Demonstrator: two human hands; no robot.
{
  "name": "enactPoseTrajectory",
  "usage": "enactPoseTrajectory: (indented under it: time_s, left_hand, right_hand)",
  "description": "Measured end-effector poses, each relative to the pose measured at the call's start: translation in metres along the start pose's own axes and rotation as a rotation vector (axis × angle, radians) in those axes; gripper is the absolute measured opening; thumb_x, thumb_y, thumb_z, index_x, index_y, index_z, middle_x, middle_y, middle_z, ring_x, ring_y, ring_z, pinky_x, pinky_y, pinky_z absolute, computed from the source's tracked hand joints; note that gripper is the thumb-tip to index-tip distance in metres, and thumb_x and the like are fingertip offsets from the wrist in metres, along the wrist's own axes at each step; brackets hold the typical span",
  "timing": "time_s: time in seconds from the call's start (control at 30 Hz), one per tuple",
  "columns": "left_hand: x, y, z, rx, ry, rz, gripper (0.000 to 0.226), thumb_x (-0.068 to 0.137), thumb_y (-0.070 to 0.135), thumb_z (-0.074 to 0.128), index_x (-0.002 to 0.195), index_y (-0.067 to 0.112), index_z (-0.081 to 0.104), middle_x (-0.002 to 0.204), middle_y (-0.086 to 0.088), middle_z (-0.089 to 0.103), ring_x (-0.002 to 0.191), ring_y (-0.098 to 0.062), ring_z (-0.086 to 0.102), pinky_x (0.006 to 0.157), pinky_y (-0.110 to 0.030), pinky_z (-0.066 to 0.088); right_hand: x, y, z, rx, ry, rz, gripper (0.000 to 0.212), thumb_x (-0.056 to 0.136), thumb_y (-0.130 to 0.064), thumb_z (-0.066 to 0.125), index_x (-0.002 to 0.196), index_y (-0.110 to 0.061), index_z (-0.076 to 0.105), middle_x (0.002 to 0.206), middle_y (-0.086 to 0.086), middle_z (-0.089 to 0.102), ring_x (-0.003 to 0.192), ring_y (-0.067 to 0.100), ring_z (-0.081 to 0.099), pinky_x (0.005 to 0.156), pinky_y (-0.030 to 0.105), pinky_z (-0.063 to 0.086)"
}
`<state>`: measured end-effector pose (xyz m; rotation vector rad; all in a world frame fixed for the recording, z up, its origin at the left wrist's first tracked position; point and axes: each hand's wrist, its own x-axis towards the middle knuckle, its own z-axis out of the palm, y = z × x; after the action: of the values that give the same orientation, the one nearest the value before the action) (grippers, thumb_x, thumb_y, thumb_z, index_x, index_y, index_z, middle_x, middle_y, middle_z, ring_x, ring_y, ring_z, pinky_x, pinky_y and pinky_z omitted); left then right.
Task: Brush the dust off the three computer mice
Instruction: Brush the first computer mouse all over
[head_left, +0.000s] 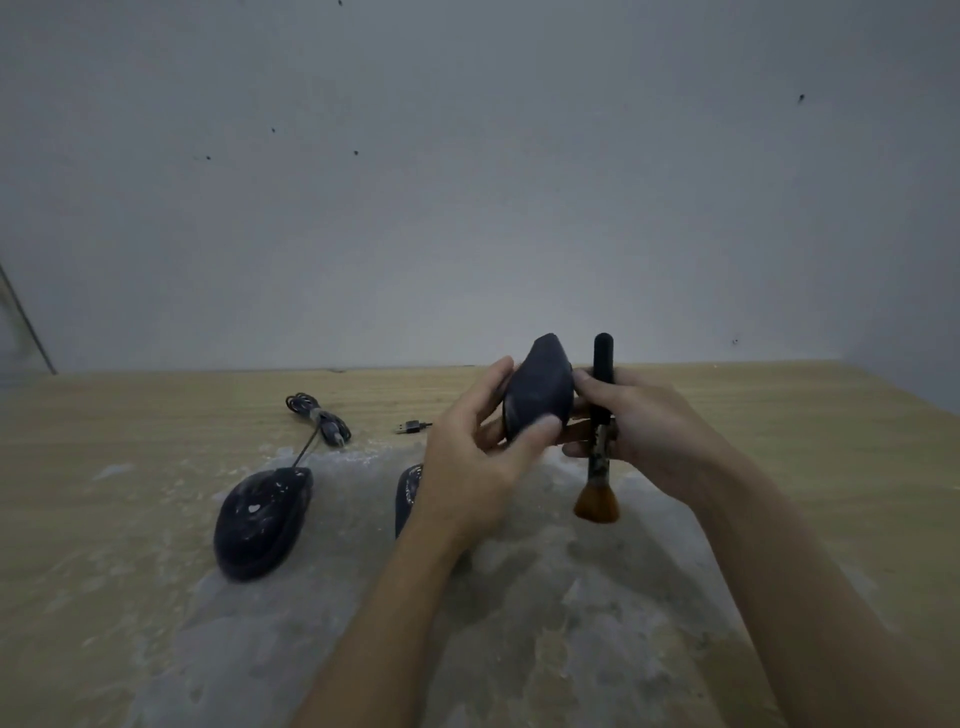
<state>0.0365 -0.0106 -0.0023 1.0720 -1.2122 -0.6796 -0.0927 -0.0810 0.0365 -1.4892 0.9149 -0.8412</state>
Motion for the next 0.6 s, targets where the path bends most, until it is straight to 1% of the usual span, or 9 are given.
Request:
enactPoseTrajectory:
  time_s: [0.07,0.13,0.23,0.3,0.33,0.4,0.43,0.53,0.6]
  left_hand:
    - [0.0024,0.0027,-0.0025,-0.204,0.005,-0.103,0.04,0.088,0.018,0.053,0.128,0.017,0.05,0.12,0.003,0.062,0.105,-0.017,0.065,0.081,-0.03,0.056]
    - [0.006,0.0052,-0.0055,-0.346,0.027,-0.192,0.029,0.094,0.021,0.043,0.119,0.014,0.058,0.112,0.001,0.068,0.094,-0.021,0.069,0.07,-0.032,0.058]
    - [0.0092,0.0083,-0.0082,-0.406,0.017,-0.294,0.029,0.093,0.022,0.046,0.115,0.01,0.061,0.105,-0.004,0.071,0.082,-0.023,0.071,0.061,-0.029,0.056]
    - [0.0098,0.0077,-0.0069,-0.406,-0.027,-0.342,0.03,0.091,0.022,0.051,0.113,0.006,0.063,0.104,-0.008,0.071,0.078,-0.021,0.071,0.062,-0.028,0.057]
    - [0.0099,0.0074,-0.0055,-0.401,-0.047,-0.357,0.03,0.09,0.023,0.052,0.111,0.005,0.064,0.1,-0.008,0.071,0.078,-0.019,0.071,0.064,-0.028,0.058]
    - [0.0096,0.0068,-0.0024,-0.395,-0.083,-0.374,0.028,0.089,0.022,0.053,0.108,0.005,0.065,0.094,-0.007,0.072,0.078,-0.017,0.071,0.07,-0.026,0.058]
    - [0.0094,0.0068,-0.0008,-0.404,-0.094,-0.385,0.028,0.089,0.023,0.053,0.108,0.005,0.065,0.094,-0.007,0.072,0.078,-0.016,0.071,0.07,-0.024,0.058]
    - [0.0088,0.0067,0.0015,-0.418,-0.102,-0.453,0.034,0.088,0.03,0.053,0.113,0.007,0.062,0.102,-0.01,0.071,0.081,-0.016,0.07,0.066,-0.024,0.058]
    - [0.0089,0.007,0.0012,-0.426,-0.106,-0.491,0.037,0.088,0.033,0.053,0.114,0.007,0.061,0.109,-0.012,0.069,0.087,-0.02,0.069,0.067,-0.027,0.059]
  right_hand:
    - [0.0005,0.0004,-0.0024,-0.015,0.006,-0.001,0.02,0.097,-0.023,0.044,0.097,-0.012,0.06,0.092,0.008,0.064,0.075,0.02,0.066,0.066,0.032,0.055]
    - [0.0001,-0.0008,-0.0035,-0.043,0.007,-0.013,0.019,0.097,-0.024,0.043,0.094,-0.017,0.061,0.094,0.009,0.063,0.08,0.021,0.063,0.069,0.034,0.054]
    - [0.0007,-0.0009,-0.005,-0.145,-0.015,-0.047,0.024,0.097,-0.028,0.042,0.1,-0.016,0.063,0.098,0.012,0.065,0.085,0.023,0.062,0.067,0.032,0.054]
    - [-0.0001,-0.0019,-0.0051,-0.237,-0.018,-0.079,0.029,0.097,-0.031,0.042,0.103,-0.014,0.064,0.095,0.012,0.065,0.085,0.024,0.062,0.059,0.023,0.05]
    - [-0.0002,-0.002,-0.005,-0.28,-0.019,-0.098,0.031,0.097,-0.033,0.042,0.103,-0.013,0.064,0.096,0.014,0.066,0.087,0.027,0.062,0.06,0.023,0.05]
    - [0.0003,-0.0018,-0.0045,-0.349,-0.025,-0.118,0.033,0.096,-0.036,0.042,0.103,-0.012,0.064,0.1,0.017,0.067,0.09,0.03,0.064,0.065,0.03,0.051]
    - [0.0002,-0.0021,-0.0038,-0.373,-0.029,-0.118,0.034,0.096,-0.037,0.042,0.103,-0.012,0.063,0.099,0.017,0.067,0.086,0.028,0.063,0.065,0.032,0.051]
    - [-0.0002,-0.0032,-0.0028,-0.399,-0.034,-0.124,0.035,0.096,-0.038,0.042,0.101,-0.01,0.063,0.093,0.018,0.065,0.078,0.021,0.059,0.066,0.032,0.047]
    - [-0.0004,-0.0039,-0.0031,-0.398,-0.035,-0.134,0.035,0.096,-0.037,0.042,0.099,-0.009,0.063,0.091,0.016,0.064,0.077,0.019,0.058,0.065,0.027,0.046]
